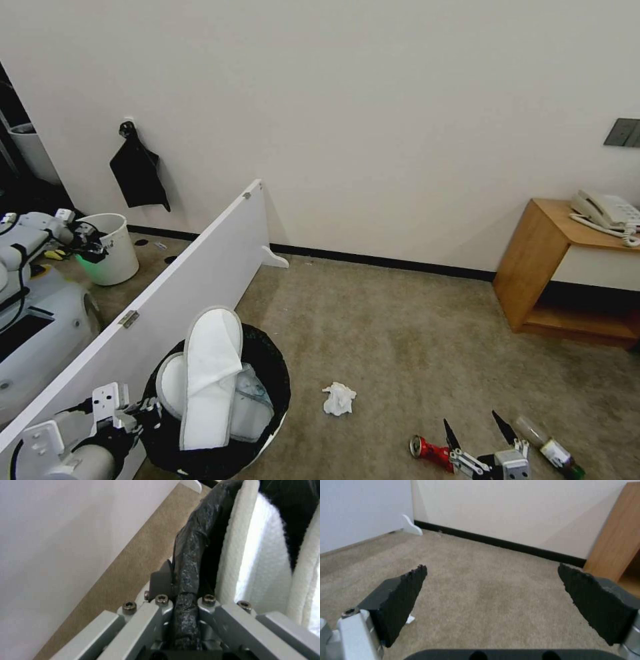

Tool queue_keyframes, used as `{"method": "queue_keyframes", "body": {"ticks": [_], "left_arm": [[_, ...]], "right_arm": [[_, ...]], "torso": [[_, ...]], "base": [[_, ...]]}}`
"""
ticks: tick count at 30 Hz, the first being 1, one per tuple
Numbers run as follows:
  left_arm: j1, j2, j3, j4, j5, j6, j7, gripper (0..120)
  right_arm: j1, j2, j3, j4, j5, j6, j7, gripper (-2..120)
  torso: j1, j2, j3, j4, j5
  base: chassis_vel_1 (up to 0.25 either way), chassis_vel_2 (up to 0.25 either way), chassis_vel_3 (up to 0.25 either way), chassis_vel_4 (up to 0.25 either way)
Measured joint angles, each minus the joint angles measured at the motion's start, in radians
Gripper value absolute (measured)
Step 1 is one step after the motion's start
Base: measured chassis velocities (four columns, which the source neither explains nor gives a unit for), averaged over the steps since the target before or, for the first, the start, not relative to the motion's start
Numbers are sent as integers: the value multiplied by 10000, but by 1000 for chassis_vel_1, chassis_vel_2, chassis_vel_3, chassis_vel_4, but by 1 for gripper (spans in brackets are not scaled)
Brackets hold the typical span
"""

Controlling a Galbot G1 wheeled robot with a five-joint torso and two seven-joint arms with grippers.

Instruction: Pick up the trash bin, then pick up the garbage from the floor and place it into the trash bin.

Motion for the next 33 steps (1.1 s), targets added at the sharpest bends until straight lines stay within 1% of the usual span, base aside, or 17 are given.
{"method": "queue_keyframes", "body": {"ticks": [10, 13, 15, 22, 25, 27, 33], "left_arm": [[52, -31, -46, -49, 6, 12, -1, 2], [129, -88, -74, -97, 29, 14, -3, 2], [202, -211, -88, -187, 97, 28, -37, 2], [260, -286, -122, -274, 108, 51, -105, 2], [286, -310, -151, -308, 123, 54, -111, 2], [292, -313, -193, -336, 120, 65, -112, 2], [288, -305, -235, -338, 108, 74, -118, 2]], "right_arm": [[82, -137, -241, 6, -5, 0, 105, 100], [191, -254, -351, 27, 79, -101, 179, 100], [269, -467, -513, 24, 240, -185, 218, 100], [349, -707, -693, 24, 333, -375, 228, 100], [377, -848, -709, 40, 328, -598, 179, 100], [403, -1022, -695, 48, 332, -933, 132, 100], [489, -1292, -552, -47, 325, -1318, -43, 100]], "torso": [[-1, 0, -2, 1, 0], [0, 0, -2, 0, 0], [0, 0, -1, 0, 1], [0, 0, -2, 0, 0], [-1, 0, -1, 0, 0], [0, 0, -1, 0, 1], [0, 0, -1, 0, 1]], "base": [[-4, 5, 4, -2], [0, 0, 0, 0], [0, 0, 0, 0], [0, 0, 0, 0], [0, 0, 0, 0], [0, 0, 0, 0], [0, 0, 0, 0]]}}
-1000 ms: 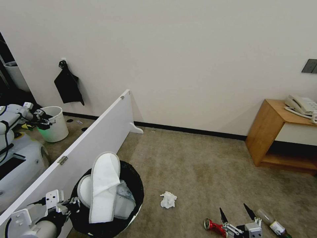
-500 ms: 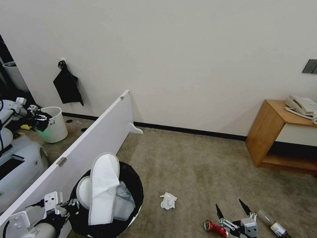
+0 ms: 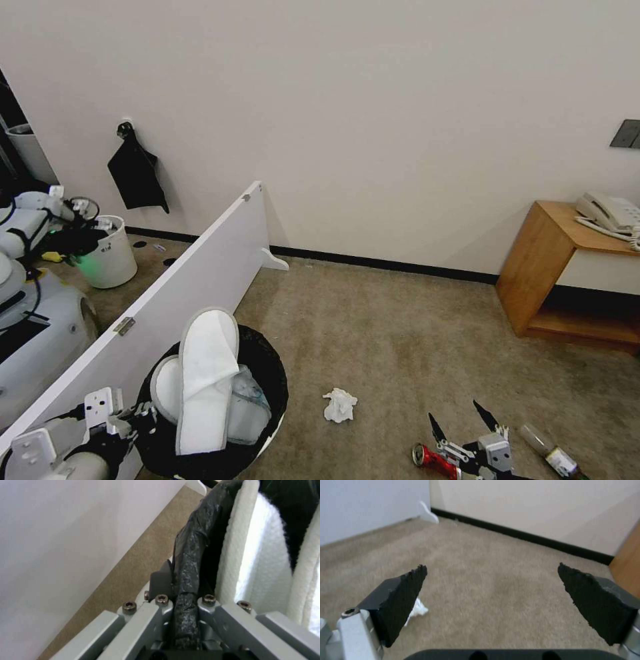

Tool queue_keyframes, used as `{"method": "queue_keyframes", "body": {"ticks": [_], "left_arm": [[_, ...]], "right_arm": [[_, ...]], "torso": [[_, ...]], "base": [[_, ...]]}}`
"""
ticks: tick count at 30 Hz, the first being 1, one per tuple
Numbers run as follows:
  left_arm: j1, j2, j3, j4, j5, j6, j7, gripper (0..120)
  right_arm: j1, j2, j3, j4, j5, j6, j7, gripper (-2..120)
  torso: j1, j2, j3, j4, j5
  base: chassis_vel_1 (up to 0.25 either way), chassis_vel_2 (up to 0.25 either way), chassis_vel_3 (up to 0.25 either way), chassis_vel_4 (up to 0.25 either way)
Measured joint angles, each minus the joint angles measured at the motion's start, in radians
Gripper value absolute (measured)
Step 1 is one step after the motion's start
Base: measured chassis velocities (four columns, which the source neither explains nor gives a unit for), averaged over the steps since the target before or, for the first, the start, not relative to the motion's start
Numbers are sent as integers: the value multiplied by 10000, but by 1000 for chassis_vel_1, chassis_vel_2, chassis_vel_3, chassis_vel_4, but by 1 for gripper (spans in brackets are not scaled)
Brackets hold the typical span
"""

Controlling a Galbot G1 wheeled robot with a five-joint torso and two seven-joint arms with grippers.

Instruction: Pick up the trash bin, then pick up the garbage from the floor and place it into the trash bin.

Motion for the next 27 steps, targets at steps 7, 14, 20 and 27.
{"method": "queue_keyframes", "body": {"ticks": [7, 14, 20, 27], "left_arm": [[-23, 20, -7, 0, -7, 5, -5, 2], [-46, 70, -39, -7, -37, 22, -11, 2], [-61, 103, -51, 4, -59, 30, -13, 2], [-64, 95, -48, 14, -59, 30, -13, 2]], "right_arm": [[155, -512, 391, -410, -35, -338, -349, 100], [436, -895, 427, -837, -218, -603, -664, 100], [461, -1573, 525, -1329, -626, -669, -981, 100], [481, -2234, 501, -1734, -730, -670, -1247, 100]], "torso": [[0, 0, 0, -1, 0], [0, 0, 0, 0, 0], [0, 0, 1, 0, 1], [0, 0, 1, 1, -1]], "base": [[0, 0, 0, 0], [0, 0, 0, 0], [0, 0, 0, 0], [0, 0, 0, 0]]}}
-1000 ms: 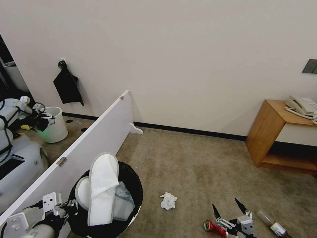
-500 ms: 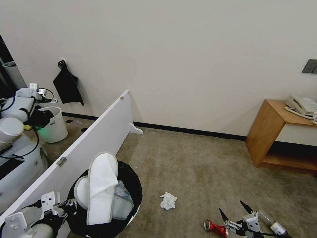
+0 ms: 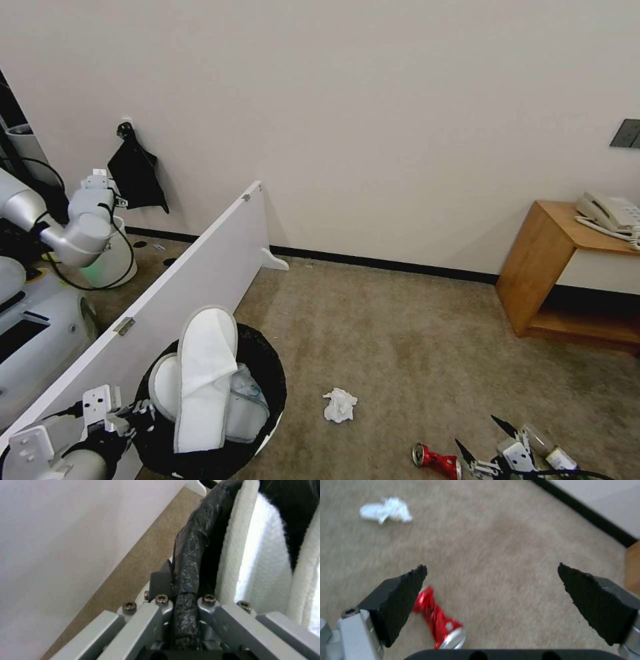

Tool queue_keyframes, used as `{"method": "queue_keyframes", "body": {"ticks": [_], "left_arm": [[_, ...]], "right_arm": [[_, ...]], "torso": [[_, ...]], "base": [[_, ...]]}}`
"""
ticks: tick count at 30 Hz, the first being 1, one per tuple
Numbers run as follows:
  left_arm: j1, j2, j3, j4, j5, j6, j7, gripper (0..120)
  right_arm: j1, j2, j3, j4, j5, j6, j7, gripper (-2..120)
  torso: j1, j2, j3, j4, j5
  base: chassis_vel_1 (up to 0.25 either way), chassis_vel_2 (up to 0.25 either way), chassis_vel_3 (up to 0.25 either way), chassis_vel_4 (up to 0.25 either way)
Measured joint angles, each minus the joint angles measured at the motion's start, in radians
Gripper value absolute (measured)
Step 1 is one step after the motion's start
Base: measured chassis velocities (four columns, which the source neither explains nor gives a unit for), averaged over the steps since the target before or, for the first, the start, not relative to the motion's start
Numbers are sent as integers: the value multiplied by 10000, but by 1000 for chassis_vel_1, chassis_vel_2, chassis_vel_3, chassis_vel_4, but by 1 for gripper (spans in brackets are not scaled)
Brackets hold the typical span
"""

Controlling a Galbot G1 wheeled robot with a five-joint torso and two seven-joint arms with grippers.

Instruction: Pick up the trash bin, then pick up the garbage from the floor and place it into the trash bin.

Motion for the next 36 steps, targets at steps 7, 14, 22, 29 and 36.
{"method": "queue_keyframes", "body": {"ticks": [7, 14, 22, 29, 36], "left_arm": [[-14, 13, 9, 11, 6, 0, 0, 2], [-8, 19, 23, 18, 18, 0, 0, 2], [20, 71, -38, 0, 43, 23, -50, 2], [63, 68, -82, -60, 41, 39, -81, 2], [94, 62, -135, -110, 19, 50, -85, 2]], "right_arm": [[22, -367, -261, -424, -143, 47, -214, 100], [356, -397, -783, -1029, -212, 201, -292, 100], [1423, -527, -1796, -2275, -530, 742, -476, 100], [1970, -448, -2245, -2835, -664, 753, -488, 100], [2376, -415, -2591, -3351, -670, 663, -508, 100]], "torso": [[0, 0, 0, -1, 0], [0, 0, -1, -1, 1], [0, 0, -1, 0, 0], [0, 0, -1, 0, -1], [0, -1, -1, -1, -1]], "base": [[0, 0, 0, 0], [0, 0, 0, 0], [0, 0, 0, 0], [0, 0, 0, 0], [0, 0, 0, 0]]}}
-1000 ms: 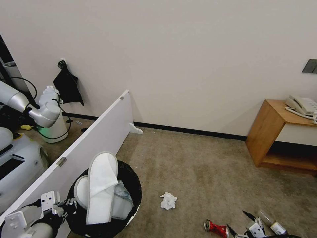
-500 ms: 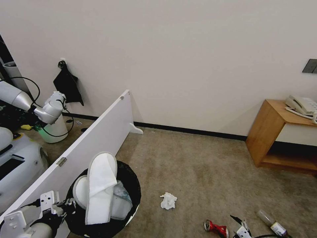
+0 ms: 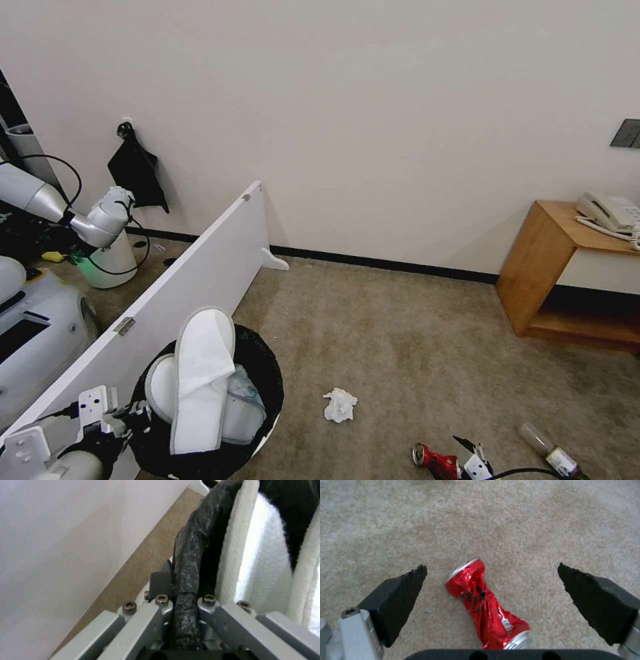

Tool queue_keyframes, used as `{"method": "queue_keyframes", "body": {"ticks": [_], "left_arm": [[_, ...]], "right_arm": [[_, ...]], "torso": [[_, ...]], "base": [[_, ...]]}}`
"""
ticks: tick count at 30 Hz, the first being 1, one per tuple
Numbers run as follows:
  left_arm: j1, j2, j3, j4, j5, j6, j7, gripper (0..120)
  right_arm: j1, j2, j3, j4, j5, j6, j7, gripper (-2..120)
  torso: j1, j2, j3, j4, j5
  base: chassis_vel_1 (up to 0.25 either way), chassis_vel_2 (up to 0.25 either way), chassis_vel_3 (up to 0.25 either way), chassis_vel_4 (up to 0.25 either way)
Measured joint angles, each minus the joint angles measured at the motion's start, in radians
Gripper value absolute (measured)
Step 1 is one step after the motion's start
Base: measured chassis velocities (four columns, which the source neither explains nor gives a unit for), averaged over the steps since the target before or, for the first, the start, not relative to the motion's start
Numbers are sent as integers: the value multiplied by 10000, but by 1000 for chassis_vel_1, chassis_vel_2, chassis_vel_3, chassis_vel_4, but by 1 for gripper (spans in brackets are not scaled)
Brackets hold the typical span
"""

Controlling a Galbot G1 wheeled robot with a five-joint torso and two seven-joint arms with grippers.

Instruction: Pick up the trash bin, then pick up the garbage from the floor and place it into the trash bin.

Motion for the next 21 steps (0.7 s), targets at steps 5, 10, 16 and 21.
{"method": "queue_keyframes", "body": {"ticks": [5, 10, 16, 21], "left_arm": [[6, -6, -7, -48, -4, 7, -11, 2], [14, -34, -5, -87, 3, 13, -34, 2], [76, -55, -23, -138, 4, 19, -48, 2], [70, -33, -53, -177, -31, 31, -71, 2]], "right_arm": [[261, 85, -217, -398, 107, -13, -108, 100], [488, 194, -354, -682, 191, 11, -170, 100], [833, 418, -564, -1216, 285, 42, -231, 100], [1051, 527, -666, -1570, 349, 61, -277, 100]], "torso": [[0, 0, 0, 0, 0], [0, 1, 0, 0, -1], [0, 0, 0, 1, 0], [0, 0, 0, 1, 1]], "base": [[0, 0, 0, 0], [0, 0, 0, 0], [0, 0, 0, 0], [0, 0, 0, 0]]}}
